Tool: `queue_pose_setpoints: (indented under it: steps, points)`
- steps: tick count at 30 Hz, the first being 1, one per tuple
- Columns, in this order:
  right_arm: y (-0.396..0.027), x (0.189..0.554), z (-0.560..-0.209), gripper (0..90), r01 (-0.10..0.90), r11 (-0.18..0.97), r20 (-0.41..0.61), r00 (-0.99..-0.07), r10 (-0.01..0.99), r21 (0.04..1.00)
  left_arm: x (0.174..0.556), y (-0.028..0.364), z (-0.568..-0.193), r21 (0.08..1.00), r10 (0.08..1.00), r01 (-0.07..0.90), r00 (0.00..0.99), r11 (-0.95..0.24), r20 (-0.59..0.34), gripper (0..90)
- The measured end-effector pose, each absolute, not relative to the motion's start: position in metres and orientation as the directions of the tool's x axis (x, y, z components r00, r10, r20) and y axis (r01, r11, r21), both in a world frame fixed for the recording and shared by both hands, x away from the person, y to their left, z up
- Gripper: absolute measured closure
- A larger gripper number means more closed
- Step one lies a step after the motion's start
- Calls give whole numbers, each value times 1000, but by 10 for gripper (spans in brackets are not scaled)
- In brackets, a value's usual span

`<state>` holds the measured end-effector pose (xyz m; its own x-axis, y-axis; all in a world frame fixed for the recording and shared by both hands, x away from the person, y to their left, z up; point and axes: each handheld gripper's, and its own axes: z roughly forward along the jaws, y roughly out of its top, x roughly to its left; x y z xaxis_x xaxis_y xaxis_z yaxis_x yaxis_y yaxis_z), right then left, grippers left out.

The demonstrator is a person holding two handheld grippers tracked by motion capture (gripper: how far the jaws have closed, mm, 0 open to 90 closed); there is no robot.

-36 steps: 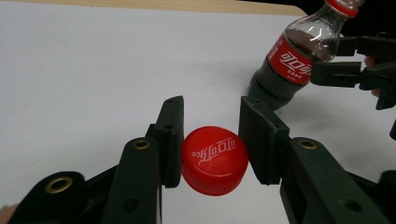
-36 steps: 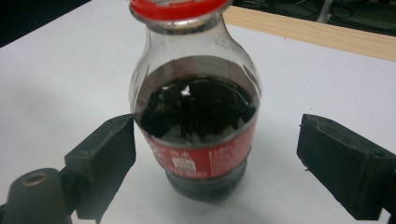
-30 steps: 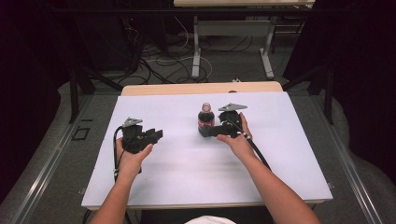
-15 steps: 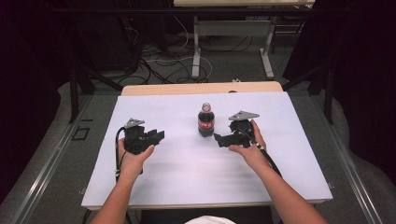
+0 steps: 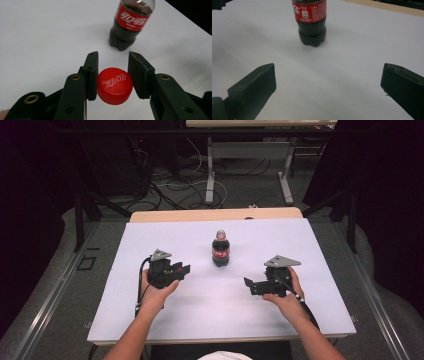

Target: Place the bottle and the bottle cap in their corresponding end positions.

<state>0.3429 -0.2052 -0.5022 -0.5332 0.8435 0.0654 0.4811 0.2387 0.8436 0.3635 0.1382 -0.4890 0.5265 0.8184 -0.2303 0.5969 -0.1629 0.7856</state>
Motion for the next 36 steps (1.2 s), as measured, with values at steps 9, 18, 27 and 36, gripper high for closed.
queue_pose_setpoints:
  steps: [9,18,27,36]
  points:
    - [-215,333,-512,0,491,240,71,-533,843,837,360,94,-505,787,759,566,617,-243,-209,619]
    - [-213,334,-517,0,495,245,70,-535,842,833,357,61,-526,789,709,559,663,-256,-240,619]
    - [-214,335,-519,0,502,237,84,-534,841,832,357,45,-547,773,675,537,711,-338,-199,618]
    - [-216,335,-519,0,508,228,90,-526,846,831,356,37,-559,752,676,548,712,-366,-190,617]
